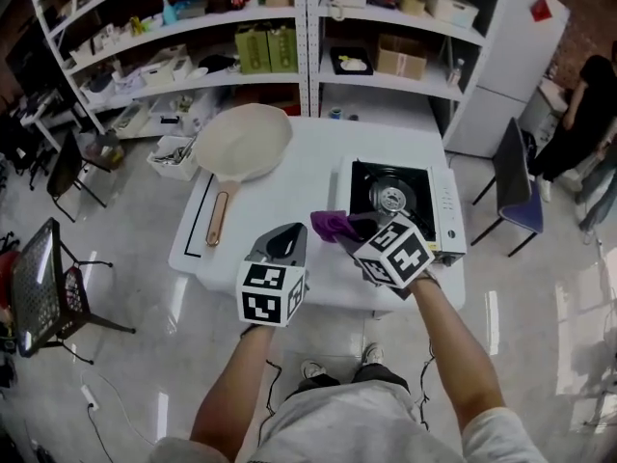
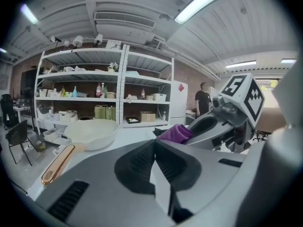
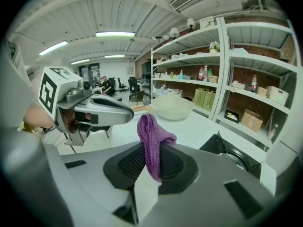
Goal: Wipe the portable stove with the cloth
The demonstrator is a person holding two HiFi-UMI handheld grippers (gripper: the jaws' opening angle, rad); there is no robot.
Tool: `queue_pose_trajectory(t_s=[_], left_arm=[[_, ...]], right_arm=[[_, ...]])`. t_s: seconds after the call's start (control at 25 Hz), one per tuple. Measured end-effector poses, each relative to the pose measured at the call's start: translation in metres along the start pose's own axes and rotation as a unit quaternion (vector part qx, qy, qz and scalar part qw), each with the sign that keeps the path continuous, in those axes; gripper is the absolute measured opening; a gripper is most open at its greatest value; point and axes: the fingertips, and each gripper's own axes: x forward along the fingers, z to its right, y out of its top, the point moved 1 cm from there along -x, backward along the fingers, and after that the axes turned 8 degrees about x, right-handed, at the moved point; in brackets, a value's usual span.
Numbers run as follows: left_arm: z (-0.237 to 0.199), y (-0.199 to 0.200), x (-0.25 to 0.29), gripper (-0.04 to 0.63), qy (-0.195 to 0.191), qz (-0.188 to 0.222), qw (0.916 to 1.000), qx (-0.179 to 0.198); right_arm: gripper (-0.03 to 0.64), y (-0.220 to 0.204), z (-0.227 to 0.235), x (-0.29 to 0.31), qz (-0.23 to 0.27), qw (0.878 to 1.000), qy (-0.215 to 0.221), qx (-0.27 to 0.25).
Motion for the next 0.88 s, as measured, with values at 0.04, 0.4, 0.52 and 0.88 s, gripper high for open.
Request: queue_pose_trajectory(t_s=[0.04,0.4,0.52,0.88], left_arm=[[0.003,0.003,0.002,0.005,-0.002,0.001,1.0,0.002],[0.055,0.026,0.032,0.005,-0.017,0.004,0.9996,0.02],[0.083,0.035,0.044,0.005,-0.024,0.006,0.9994,0.024],[0.149,0.065,0.064,0.005,-0.026,0.021,0.9992,0.022]], right_arm=[[0.061,0.003,0.004,-0.008,0.015,1.0,-0.007,0.011],[0.061,-0.007,0.059,-0.106,0.119,0.986,-0.084,0.083],[0.061,-0.021,0.078,-0.143,0.134,0.981,-0.109,0.089],[0.06,-0.048,0.119,-0.234,0.198,0.96,-0.163,0.115]])
